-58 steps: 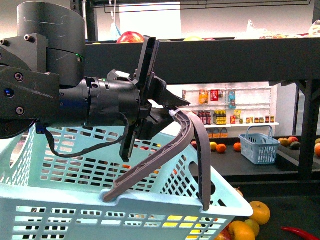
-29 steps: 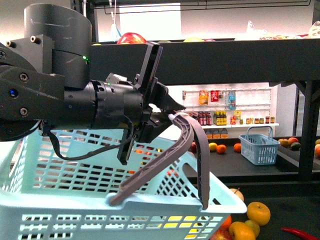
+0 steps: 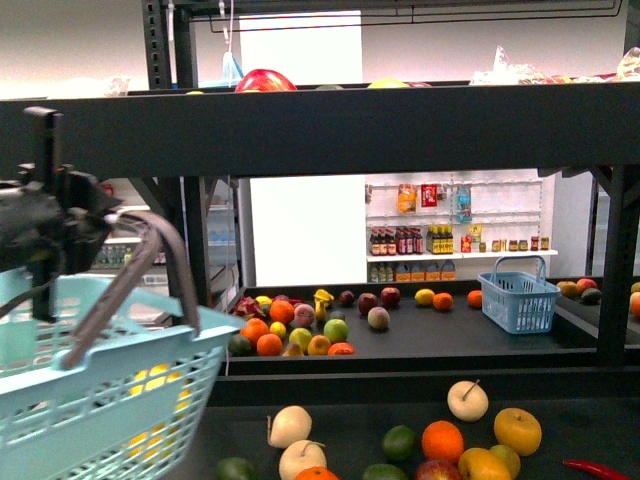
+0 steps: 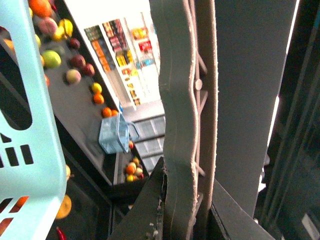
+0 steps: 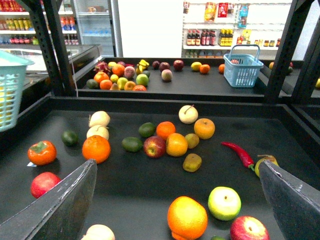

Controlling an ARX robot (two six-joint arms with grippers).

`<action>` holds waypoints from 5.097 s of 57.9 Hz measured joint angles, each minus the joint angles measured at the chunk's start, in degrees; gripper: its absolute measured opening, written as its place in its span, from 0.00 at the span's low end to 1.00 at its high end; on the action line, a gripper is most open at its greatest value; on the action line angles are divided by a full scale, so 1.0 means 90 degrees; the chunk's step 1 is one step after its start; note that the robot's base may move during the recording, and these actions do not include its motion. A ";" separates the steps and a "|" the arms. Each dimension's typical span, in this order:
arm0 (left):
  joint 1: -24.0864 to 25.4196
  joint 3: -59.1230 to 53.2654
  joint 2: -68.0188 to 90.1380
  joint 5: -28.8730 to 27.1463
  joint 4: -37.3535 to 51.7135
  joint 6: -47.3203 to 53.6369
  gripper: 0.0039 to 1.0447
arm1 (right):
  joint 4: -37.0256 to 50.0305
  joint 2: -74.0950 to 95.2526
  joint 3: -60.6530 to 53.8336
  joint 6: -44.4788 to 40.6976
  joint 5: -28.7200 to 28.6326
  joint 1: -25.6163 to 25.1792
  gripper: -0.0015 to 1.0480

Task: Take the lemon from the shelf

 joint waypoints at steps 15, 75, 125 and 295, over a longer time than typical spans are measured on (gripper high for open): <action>0.1392 -0.0243 0.0109 0.0408 0.1010 -0.0362 0.10 | 0.0000 0.0000 0.0000 0.0000 0.0002 0.0000 0.93; 0.3118 -0.0192 0.1940 0.1010 0.3524 -0.1734 0.10 | 0.0000 0.0000 0.0000 0.0000 0.0000 0.0000 0.93; 0.3337 -0.0413 0.1800 0.1491 0.2378 -0.0452 0.92 | 0.0000 0.0000 0.0000 0.0000 0.0002 0.0000 0.93; 0.0063 -0.7184 -1.1463 -0.1161 -0.5285 0.8439 0.02 | 0.0000 0.0000 0.0000 0.0000 -0.0005 0.0000 0.93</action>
